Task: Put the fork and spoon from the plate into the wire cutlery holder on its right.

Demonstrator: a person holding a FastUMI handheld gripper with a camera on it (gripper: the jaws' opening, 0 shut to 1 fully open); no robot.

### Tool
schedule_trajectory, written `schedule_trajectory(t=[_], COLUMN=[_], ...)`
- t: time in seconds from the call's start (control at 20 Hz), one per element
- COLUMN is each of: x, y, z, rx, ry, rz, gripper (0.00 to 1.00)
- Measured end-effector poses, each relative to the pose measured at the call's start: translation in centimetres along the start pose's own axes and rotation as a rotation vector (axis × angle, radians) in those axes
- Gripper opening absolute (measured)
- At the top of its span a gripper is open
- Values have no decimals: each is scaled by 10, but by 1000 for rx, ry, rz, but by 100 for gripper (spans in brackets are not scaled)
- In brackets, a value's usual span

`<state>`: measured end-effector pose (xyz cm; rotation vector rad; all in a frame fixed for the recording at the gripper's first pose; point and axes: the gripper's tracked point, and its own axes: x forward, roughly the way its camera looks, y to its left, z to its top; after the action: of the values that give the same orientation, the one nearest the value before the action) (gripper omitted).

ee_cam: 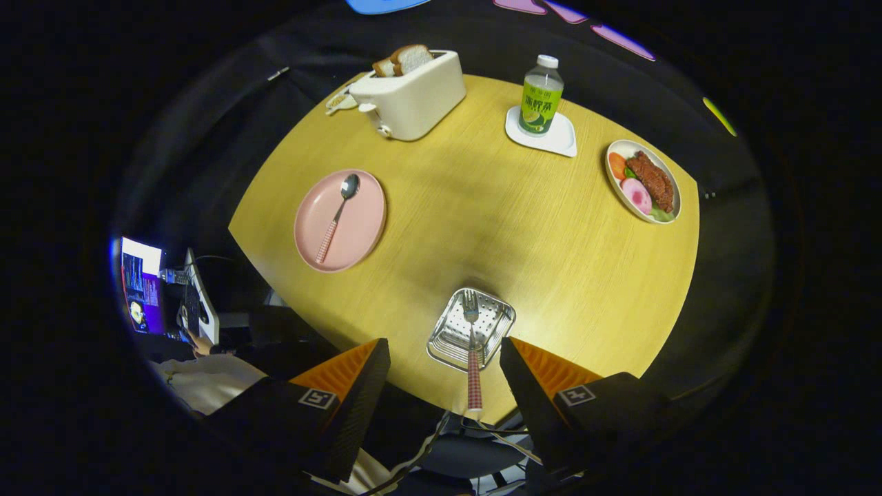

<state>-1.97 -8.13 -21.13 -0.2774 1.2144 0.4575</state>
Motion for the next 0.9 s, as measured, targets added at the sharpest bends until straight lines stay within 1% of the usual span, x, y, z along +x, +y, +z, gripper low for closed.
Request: schedule_trajectory(t=[0.25, 0.4, 0.55, 0.7, 0.9], x=[-22, -17, -8, 9, 46], y=[46, 58, 89, 99, 134], z=[24, 43, 61, 72, 83], rx=[71, 68, 124, 116, 104], ry=[-217, -314, -390, -426, -405], rz=[2, -53, -23, -66, -58], gripper=[100, 100, 100, 99, 99])
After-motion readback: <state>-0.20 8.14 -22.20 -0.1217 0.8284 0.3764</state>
